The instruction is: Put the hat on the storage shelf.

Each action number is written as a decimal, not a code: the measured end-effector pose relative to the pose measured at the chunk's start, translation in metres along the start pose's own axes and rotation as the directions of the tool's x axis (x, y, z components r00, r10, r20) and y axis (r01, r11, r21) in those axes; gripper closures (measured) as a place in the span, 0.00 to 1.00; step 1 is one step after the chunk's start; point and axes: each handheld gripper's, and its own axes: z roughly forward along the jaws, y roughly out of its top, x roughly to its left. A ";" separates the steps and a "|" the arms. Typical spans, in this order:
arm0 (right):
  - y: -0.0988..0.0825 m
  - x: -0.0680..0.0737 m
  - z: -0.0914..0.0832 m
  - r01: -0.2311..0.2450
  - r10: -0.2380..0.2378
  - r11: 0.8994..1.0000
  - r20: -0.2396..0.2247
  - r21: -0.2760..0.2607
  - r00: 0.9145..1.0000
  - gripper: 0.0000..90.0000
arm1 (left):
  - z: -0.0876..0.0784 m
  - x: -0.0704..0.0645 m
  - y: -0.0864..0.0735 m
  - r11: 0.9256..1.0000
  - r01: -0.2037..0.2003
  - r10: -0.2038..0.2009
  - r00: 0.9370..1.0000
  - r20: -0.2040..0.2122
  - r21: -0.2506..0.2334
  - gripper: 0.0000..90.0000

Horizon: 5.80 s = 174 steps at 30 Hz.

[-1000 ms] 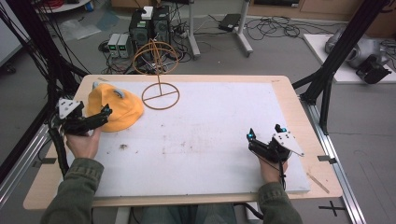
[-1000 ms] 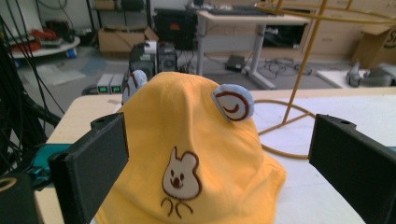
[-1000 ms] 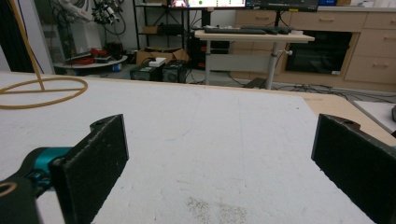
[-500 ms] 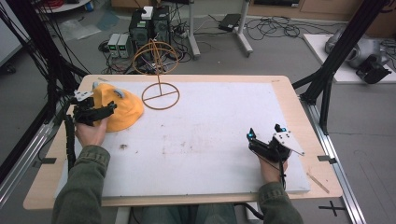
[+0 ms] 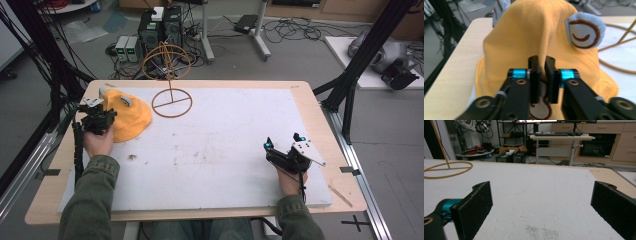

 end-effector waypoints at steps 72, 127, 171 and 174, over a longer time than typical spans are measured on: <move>0.001 0.001 0.000 -0.010 0.009 0.999 -0.038 -0.036 0.999 0.05 | -0.060 -0.124 0.203 0.871 -0.094 0.182 0.973 0.140 -0.482 0.97; 0.008 -0.002 -0.010 -0.002 0.001 0.996 -0.008 -0.085 1.000 0.05 | -0.128 -0.016 0.091 0.824 0.046 0.063 0.983 0.171 -0.565 0.23; 0.004 0.001 -0.010 0.003 -0.003 0.998 -0.002 -0.066 1.000 0.05 | -0.106 -0.019 -0.077 0.892 0.002 -0.022 0.999 -0.037 -0.452 0.21; 0.004 0.001 -0.011 0.008 -0.008 0.998 -0.001 -0.069 1.000 0.05 | -0.106 -0.018 -0.077 0.892 0.007 -0.030 0.999 -0.044 -0.453 0.21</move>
